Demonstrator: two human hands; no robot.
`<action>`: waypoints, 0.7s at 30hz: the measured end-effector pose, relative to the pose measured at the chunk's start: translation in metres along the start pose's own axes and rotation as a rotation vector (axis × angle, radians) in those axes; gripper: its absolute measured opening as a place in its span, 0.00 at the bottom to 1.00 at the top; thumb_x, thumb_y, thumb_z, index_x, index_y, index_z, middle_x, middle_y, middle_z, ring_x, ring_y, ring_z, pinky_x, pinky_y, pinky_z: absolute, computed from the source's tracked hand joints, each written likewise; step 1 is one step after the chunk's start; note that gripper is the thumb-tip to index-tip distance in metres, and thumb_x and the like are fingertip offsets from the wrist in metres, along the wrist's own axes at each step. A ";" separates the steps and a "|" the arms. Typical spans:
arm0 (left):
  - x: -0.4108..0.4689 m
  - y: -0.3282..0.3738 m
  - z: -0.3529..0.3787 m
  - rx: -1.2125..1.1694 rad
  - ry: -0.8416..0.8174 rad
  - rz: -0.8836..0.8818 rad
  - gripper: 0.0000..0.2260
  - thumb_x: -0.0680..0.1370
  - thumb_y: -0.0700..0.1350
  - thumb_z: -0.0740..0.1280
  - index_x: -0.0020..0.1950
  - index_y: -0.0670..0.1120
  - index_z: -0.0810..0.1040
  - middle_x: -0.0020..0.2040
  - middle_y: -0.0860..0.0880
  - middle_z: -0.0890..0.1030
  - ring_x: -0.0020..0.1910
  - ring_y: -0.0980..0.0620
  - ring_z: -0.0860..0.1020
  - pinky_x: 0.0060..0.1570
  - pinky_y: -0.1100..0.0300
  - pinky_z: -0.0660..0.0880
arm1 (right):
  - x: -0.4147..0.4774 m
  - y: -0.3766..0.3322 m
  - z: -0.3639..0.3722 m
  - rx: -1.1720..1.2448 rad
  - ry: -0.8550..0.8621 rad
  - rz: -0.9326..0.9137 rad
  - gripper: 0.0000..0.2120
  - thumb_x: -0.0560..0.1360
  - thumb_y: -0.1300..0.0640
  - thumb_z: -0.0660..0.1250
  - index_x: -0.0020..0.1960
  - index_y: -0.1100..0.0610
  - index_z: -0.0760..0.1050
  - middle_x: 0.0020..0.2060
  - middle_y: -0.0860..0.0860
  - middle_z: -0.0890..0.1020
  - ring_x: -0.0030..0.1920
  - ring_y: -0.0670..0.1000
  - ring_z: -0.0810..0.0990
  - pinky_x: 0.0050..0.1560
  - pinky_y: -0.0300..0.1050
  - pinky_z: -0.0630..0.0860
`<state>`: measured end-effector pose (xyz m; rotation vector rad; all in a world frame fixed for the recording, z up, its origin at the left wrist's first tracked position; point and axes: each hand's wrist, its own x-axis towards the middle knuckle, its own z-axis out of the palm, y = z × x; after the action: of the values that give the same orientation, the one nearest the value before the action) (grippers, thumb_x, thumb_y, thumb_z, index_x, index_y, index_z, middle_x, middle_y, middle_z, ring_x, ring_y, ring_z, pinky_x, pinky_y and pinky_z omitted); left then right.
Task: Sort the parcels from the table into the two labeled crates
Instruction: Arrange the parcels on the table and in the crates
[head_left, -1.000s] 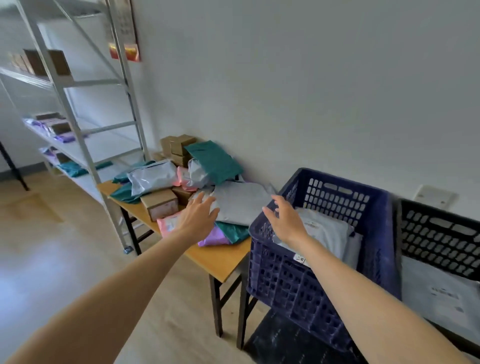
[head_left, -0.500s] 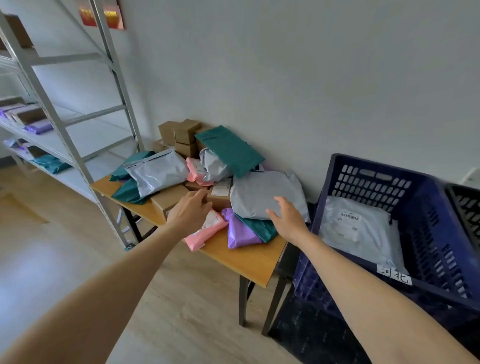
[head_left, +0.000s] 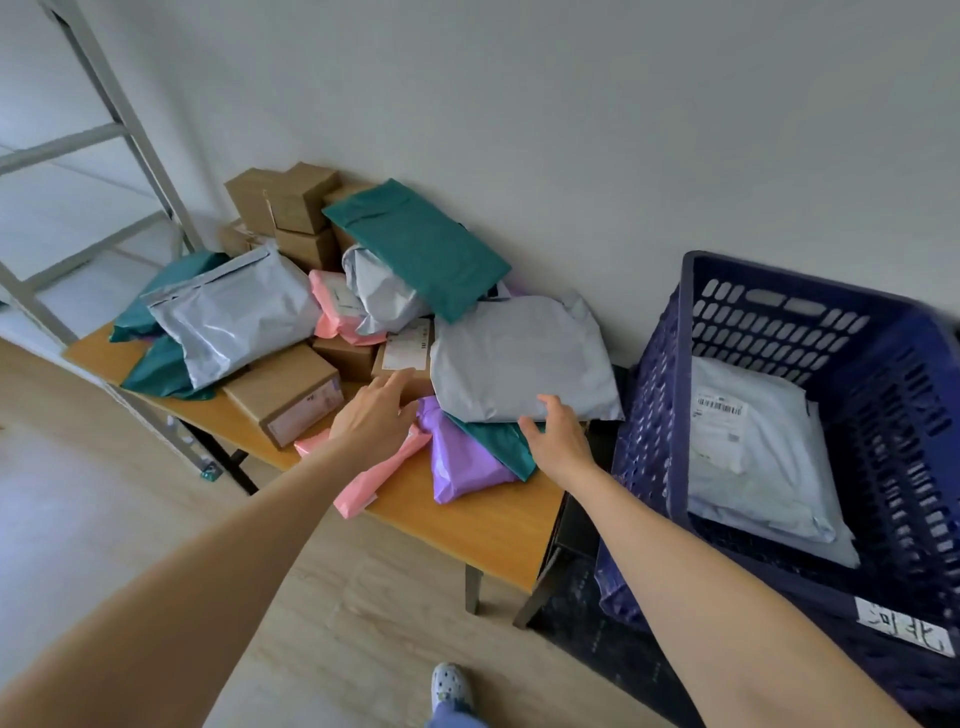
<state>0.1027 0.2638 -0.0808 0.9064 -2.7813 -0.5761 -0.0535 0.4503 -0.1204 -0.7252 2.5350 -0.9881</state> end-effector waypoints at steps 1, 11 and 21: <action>0.011 0.000 0.006 -0.010 -0.019 0.002 0.21 0.81 0.49 0.60 0.74 0.52 0.63 0.71 0.46 0.71 0.63 0.43 0.74 0.50 0.53 0.73 | 0.007 0.004 0.005 0.005 -0.009 0.027 0.23 0.80 0.49 0.62 0.72 0.57 0.63 0.66 0.58 0.70 0.65 0.57 0.72 0.53 0.43 0.67; 0.083 -0.012 0.064 0.076 -0.229 0.082 0.26 0.78 0.43 0.63 0.76 0.51 0.62 0.73 0.47 0.66 0.68 0.43 0.68 0.56 0.48 0.74 | 0.055 0.032 0.040 0.112 0.027 0.303 0.23 0.80 0.54 0.63 0.72 0.57 0.63 0.69 0.56 0.68 0.67 0.57 0.70 0.63 0.50 0.70; 0.124 -0.018 0.103 0.324 -0.349 0.392 0.24 0.83 0.50 0.56 0.78 0.52 0.55 0.80 0.48 0.50 0.78 0.48 0.49 0.75 0.53 0.49 | 0.086 0.052 0.052 0.378 0.102 0.609 0.25 0.78 0.57 0.67 0.72 0.57 0.63 0.67 0.55 0.72 0.65 0.54 0.72 0.62 0.45 0.68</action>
<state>-0.0142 0.2085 -0.1780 0.2981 -3.3090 -0.2408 -0.1173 0.4069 -0.2036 0.2022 2.3070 -1.2272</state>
